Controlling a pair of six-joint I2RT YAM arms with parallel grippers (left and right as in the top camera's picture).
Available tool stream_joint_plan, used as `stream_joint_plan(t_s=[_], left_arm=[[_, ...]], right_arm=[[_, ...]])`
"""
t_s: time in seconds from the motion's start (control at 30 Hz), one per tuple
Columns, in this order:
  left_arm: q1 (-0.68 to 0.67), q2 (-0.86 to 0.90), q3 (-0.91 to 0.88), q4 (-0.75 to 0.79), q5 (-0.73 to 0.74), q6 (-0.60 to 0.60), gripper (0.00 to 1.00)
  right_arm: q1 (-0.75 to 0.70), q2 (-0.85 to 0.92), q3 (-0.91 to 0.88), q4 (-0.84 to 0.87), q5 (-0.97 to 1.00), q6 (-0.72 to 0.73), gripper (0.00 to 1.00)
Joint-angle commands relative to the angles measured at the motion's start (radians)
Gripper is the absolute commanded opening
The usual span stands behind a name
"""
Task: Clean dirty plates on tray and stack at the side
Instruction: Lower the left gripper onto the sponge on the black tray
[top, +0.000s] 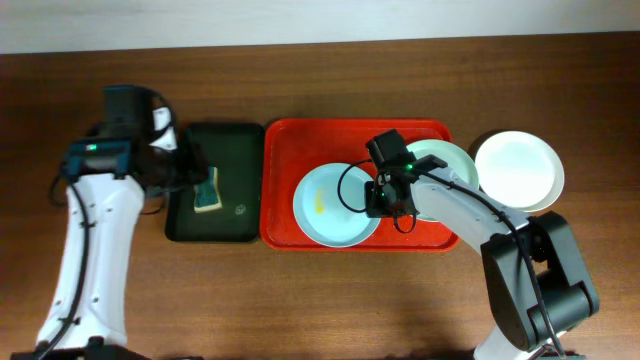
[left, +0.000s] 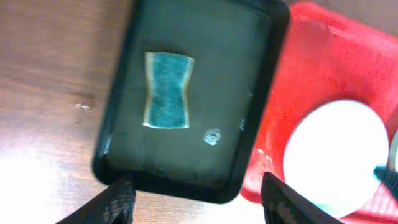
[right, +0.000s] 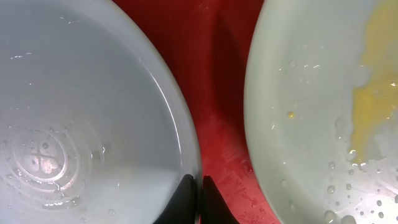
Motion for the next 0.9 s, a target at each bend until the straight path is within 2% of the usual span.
stream_joint_plan(t_s=[0.0,0.1,0.13,0.27,0.4,0.7,0.73,0.87], left_arm=[[-0.085,0.051,-0.025,0.002,-0.124,0.04,0.52],[-0.127,0.08,-0.025,-0.008,-0.128,0.039,0.54],[-0.137,0.082,-0.025,-0.013,-0.129,0.039,0.61],[-0.142,0.089,-0.027,0.017,-0.184,0.043,0.65],[-0.142,0.118,-0.027,0.037,-0.208,0.035,0.59],[-0.084,0.291,-0.027,0.12,-0.2,-0.013,0.57],[-0.062,0.313,-0.027,0.127,-0.169,-0.013,0.52],[-0.008,0.369,-0.027,0.142,-0.101,-0.005,0.44]], right_arm=[[0.005,-0.016,0.0,-0.008,0.017,0.001,0.04],[0.003,-0.016,0.0,-0.013,0.027,0.0,0.04],[0.003,-0.016,0.0,-0.013,0.028,-0.003,0.04],[0.003,-0.016,0.0,-0.012,0.027,-0.003,0.04],[0.003,-0.016,0.0,-0.012,0.027,-0.003,0.04],[0.004,-0.016,0.0,-0.013,0.027,-0.003,0.04],[0.003,-0.016,0.0,-0.013,0.027,-0.003,0.04],[0.003,-0.016,0.0,-0.011,0.027,-0.003,0.04]])
